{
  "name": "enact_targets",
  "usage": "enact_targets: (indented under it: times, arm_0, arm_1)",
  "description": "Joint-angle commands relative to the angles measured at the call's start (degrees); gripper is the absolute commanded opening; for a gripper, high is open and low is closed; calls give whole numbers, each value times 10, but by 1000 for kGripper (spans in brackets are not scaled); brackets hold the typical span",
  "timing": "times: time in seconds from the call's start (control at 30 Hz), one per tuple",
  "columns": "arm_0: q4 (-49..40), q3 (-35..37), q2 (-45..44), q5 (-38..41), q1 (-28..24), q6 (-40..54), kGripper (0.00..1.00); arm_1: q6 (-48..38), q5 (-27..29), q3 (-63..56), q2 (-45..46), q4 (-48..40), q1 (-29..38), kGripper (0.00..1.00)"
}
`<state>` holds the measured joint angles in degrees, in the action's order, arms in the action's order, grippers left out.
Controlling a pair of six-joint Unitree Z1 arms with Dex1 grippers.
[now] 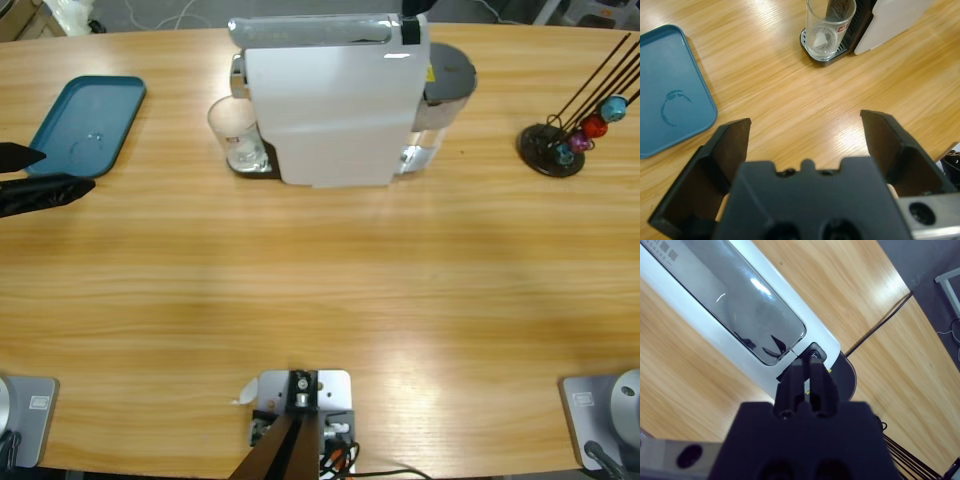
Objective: Pour coffee
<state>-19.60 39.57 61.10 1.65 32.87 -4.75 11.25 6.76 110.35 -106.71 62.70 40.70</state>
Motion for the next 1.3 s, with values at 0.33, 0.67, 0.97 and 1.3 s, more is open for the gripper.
enact_targets:
  times: [0.33, 0.67, 0.97, 1.3]
  arm_0:
    - [6, -20, -9, 13, 7, 6, 945]
    - [6, -20, -8, 16, 7, 8, 945]
    - [6, -20, -8, 16, 7, 8, 945]
    - [6, -20, -8, 16, 7, 8, 945]
  arm_1:
    - [6, 7, -13, -26, 0, -2, 0]
    - [10, 9, 14, -26, 16, -14, 0]
    - [10, 6, 11, -40, 10, -14, 0]
    - [10, 6, 27, -48, 15, -14, 0]
